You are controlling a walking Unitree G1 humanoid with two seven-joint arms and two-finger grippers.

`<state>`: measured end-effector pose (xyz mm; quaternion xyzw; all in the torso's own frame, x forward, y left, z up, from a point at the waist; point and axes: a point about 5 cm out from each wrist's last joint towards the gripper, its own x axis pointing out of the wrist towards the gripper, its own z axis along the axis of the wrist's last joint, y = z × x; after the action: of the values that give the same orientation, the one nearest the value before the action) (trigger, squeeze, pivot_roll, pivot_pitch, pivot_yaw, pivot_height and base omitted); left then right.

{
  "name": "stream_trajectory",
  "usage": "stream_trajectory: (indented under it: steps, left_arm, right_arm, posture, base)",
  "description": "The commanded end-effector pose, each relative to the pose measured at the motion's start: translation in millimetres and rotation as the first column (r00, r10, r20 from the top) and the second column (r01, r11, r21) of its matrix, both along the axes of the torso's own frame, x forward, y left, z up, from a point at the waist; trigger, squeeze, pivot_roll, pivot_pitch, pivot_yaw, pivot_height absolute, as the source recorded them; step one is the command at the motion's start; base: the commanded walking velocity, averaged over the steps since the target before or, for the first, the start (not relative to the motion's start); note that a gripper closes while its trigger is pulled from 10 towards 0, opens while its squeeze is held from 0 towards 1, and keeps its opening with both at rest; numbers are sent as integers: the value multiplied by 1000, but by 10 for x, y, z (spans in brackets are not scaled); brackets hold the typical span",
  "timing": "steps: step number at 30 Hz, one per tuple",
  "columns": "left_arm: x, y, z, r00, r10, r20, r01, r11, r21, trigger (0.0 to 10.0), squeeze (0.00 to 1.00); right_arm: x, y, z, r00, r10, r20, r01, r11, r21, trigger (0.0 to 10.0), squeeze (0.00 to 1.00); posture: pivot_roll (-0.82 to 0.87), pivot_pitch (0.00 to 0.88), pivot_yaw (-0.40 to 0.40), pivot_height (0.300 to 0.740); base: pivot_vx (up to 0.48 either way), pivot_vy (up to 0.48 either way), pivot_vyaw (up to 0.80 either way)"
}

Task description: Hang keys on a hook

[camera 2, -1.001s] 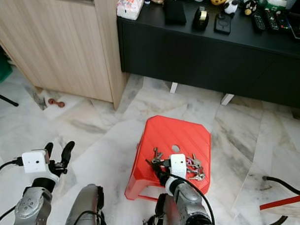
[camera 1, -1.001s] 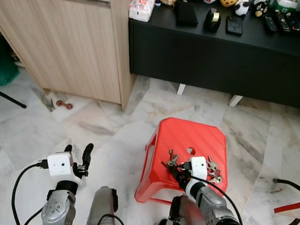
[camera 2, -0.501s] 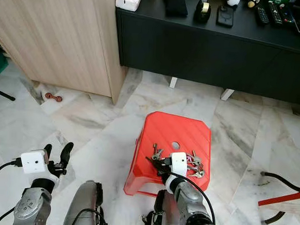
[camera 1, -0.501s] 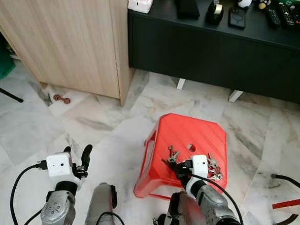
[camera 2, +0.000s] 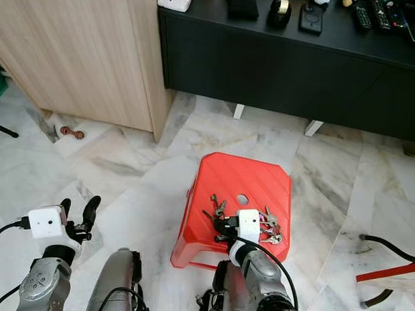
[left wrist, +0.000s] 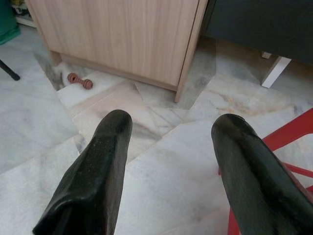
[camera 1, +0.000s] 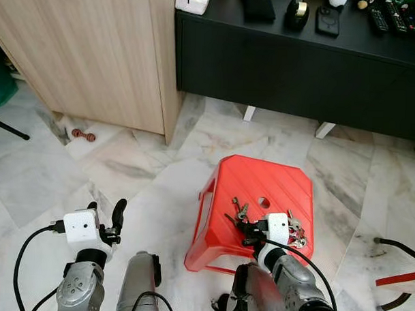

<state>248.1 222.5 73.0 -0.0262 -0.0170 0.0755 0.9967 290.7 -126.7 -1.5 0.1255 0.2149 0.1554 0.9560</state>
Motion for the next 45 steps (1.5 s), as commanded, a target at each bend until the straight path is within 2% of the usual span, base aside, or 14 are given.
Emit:
stream_trajectory:
  steps: [1, 10, 15, 21, 25, 28, 32, 33, 41, 45]
  left_arm:
    - [-36, 17, -43, 1000, 10, -22, -11, 1000, -10, 10000, 0]
    - [-8, 21, -48, 1000, 11, -24, -11, 1000, -9, 10000, 0]
    - [2, 30, -61, 999, 19, -30, -19, 1000, -14, 10000, 0]
    - [6, 51, -94, 999, 27, -36, -27, 999, -21, 10000, 0]
    - [16, 50, -100, 999, 26, -35, -26, 999, -22, 10000, 0]
    - [40, 52, -103, 999, 32, -28, -34, 998, -46, 10000, 0]
    - [56, 61, -121, 999, 33, -33, -35, 998, -46, 10000, 0]
    - [61, 73, -147, 999, 35, -41, -36, 998, -46, 10000, 0]
    - [62, 133, -221, 997, 54, -57, -57, 997, -45, 10000, 0]
    - [56, 190, -273, 995, 69, -74, -73, 996, -51, 10000, 0]
  right_arm:
    - [-42, -54, -44, 999, -34, -16, 34, 999, 9, 0, 0]
    - [3, -68, 16, 998, -52, 28, 52, 999, 12, 0, 0]
    - [42, -95, 94, 993, -62, 101, 62, 998, 10, 0, 0]
    - [132, -199, 285, 964, -107, 242, 111, 994, -1, 0, 0]
    - [140, -259, 334, 948, -142, 286, 155, 988, -25, 0, 0]
    - [155, -354, 440, 914, -186, 359, 216, 976, -43, 0, 0]
    - [168, -375, 519, 896, -182, 406, 226, 972, -62, 0, 0]
    - [174, -374, 576, 885, -167, 436, 223, 972, -80, 10000, 0]
    - [134, -401, 752, 836, -159, 525, 252, 961, -111, 10000, 0]
    - [106, -397, 786, 837, -167, 522, 256, 961, -102, 10000, 0]
  posture:
    - [244, 307, -126, 619]
    - [244, 292, -123, 619]
    - [243, 282, -121, 619]
    - [237, 244, -121, 619]
    - [234, 233, -118, 619]
    - [231, 213, -117, 619]
    - [226, 193, -118, 619]
    - [225, 177, -120, 619]
    - [232, 104, -126, 619]
    - [222, 90, -120, 619]
  base:
    - [0, 0, 0]
    - [0, 0, 0]
    - [0, 0, 0]
    - [0, 0, 0]
    - [0, 0, 0]
    - [0, 0, 0]
    - [0, 0, 0]
    - [0, 0, 0]
    - [0, 0, 0]
    - [0, 0, 0]
